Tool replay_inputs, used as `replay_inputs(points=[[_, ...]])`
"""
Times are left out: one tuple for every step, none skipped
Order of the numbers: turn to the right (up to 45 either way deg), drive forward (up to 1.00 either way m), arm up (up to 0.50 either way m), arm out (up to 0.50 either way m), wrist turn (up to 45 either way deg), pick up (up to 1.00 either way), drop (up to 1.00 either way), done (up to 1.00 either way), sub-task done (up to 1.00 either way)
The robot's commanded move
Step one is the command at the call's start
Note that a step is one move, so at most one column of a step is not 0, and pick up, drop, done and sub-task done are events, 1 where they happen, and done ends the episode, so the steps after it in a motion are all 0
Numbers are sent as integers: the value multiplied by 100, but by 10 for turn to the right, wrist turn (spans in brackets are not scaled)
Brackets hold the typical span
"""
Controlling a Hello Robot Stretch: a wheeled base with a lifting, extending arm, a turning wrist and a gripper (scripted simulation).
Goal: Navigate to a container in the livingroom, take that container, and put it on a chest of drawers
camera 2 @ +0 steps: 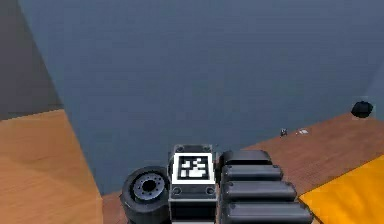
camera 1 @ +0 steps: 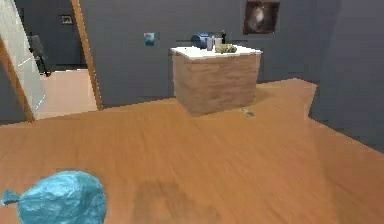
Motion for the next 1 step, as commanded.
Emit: replay_inputs(points=[[0, 100, 0, 0, 0, 0, 0, 0, 0]])
